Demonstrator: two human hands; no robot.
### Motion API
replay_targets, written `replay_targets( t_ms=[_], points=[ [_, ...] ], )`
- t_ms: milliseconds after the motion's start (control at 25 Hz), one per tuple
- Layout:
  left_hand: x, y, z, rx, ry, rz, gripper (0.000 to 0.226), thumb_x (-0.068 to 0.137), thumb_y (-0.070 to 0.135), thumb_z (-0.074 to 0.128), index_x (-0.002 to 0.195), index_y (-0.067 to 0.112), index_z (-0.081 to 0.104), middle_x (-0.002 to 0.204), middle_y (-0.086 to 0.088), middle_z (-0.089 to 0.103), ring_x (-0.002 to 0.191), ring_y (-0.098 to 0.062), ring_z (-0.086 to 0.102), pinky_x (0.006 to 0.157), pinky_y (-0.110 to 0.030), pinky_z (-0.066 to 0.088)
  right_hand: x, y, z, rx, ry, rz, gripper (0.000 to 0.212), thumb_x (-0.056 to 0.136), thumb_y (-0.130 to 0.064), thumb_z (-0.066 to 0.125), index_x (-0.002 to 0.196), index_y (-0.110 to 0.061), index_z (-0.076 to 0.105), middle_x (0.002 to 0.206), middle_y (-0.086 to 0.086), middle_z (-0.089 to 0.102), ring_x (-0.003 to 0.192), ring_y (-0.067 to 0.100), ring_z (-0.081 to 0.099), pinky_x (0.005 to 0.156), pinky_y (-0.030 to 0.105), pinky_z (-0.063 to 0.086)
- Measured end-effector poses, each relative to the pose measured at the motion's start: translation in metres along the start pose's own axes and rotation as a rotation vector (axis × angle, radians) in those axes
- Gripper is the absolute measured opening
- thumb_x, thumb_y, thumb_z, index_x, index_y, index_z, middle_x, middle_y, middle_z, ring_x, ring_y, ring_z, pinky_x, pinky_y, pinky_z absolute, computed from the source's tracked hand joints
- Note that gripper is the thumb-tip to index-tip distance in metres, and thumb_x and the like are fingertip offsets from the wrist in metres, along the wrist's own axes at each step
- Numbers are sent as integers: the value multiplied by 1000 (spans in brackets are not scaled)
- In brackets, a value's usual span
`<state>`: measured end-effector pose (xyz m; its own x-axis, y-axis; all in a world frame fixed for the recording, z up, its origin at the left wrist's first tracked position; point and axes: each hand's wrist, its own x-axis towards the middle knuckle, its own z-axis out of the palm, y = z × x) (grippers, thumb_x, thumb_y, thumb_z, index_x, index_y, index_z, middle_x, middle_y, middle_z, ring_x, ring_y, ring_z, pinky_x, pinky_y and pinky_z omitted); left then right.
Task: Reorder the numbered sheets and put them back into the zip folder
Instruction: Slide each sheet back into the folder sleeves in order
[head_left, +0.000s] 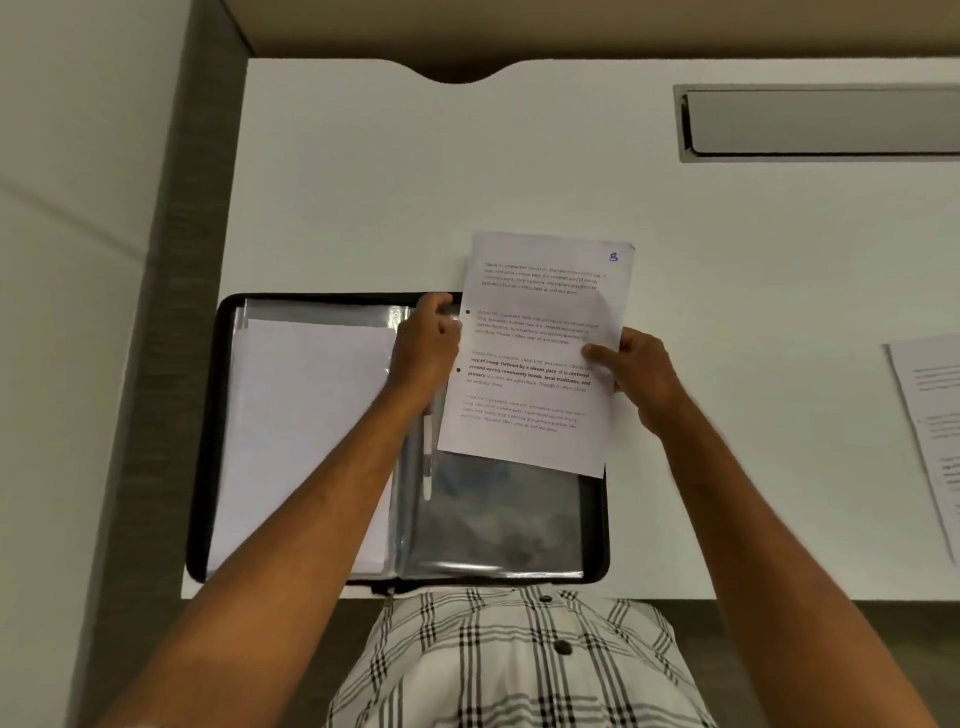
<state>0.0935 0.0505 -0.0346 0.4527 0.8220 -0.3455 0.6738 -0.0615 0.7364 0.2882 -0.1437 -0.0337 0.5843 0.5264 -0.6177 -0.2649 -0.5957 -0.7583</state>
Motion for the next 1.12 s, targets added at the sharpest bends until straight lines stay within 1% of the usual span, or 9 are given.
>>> replay_targets(
  t_ms=[120, 200, 280, 440, 600, 760, 880, 960, 1120],
  points=[
    [7, -19, -1, 376, 77, 280, 44, 98, 7, 59, 140, 16, 55, 128, -7, 62, 115, -26, 57, 92, -37, 54, 0, -5, -1, 36, 95, -29, 21, 98, -17, 71, 119, -18, 71, 115, -3, 77, 100, 21, 76, 90, 44, 63],
    [8, -35, 2, 617, 63, 403, 57, 89, 4, 69, 142, 15, 52, 129, -8, 56, 114, -30, 51, 87, -40, 50, 1, -9, -4, 106, 171, -56, 24, 99, -15, 69, 123, -15, 70, 114, -5, 77, 99, 19, 77, 84, 37, 63],
    [4, -46, 5, 702, 45, 437, 62, 86, 7, 70, 143, 16, 49, 134, -8, 50, 115, -29, 49, 86, -40, 48, 4, -12, -8, 195, 273, -81, 24, 100, -14, 68, 124, -13, 69, 110, -8, 76, 94, 12, 76, 78, 30, 61],
    [-7, -56, 8, 733, 68, 496, 46, 97, 20, 57, 143, 17, 50, 146, -7, 46, 130, -31, 45, 94, -44, 44, 8, -9, -6, 391, 378, -74, 25, 102, -14, 65, 127, -17, 66, 118, -7, 75, 105, 16, 74, 88, 36, 63],
    [-2, -55, 4, 649, 133, 554, 23, 96, 20, 60, 118, 21, 66, 134, -2, 57, 121, -27, 52, 90, -43, 45, 3, -3, 6, 414, 246, -54, 41, 99, -6, 69, 138, -10, 57, 129, 3, 73, 110, 23, 75, 85, 39, 64],
    [2, -47, -5, 640, 135, 570, 7, 90, 15, 67, 95, 19, 67, 117, 2, 63, 107, -24, 55, 89, -43, 41, -2, -7, 17, 363, 117, -32, 51, 95, -1, 72, 141, -12, 52, 130, 3, 71, 110, 24, 75, 80, 35, 64],
    [10, -36, -14, 677, 38, 567, 8, 86, 14, 66, 87, 22, 63, 112, 5, 61, 107, -21, 54, 99, -46, 30, 2, -15, 18, 343, 164, -54, 44, 97, -3, 71, 137, -13, 55, 126, 0, 72, 109, 23, 74, 77, 34, 64],
    [14, -30, -20, 662, -53, 565, 10, 83, 14, 62, 87, 22, 60, 113, 6, 60, 109, -19, 53, 103, -47, 25, 8, -21, 17, 440, 246, -85, 41, 98, -4, 70, 136, -13, 59, 125, 3, 73, 109, 23, 75, 81, 37, 64],
    [20, -15, -31, 645, -198, 550, 8, 80, 16, 54, 82, 24, 53, 94, 8, 56, 96, -18, 52, 99, -43, 25, 19, -35, 21, 715, 328, -98, 35, 98, -3, 70, 131, -10, 63, 124, 8, 75, 112, 26, 74, 87, 40, 64]
  ],
)
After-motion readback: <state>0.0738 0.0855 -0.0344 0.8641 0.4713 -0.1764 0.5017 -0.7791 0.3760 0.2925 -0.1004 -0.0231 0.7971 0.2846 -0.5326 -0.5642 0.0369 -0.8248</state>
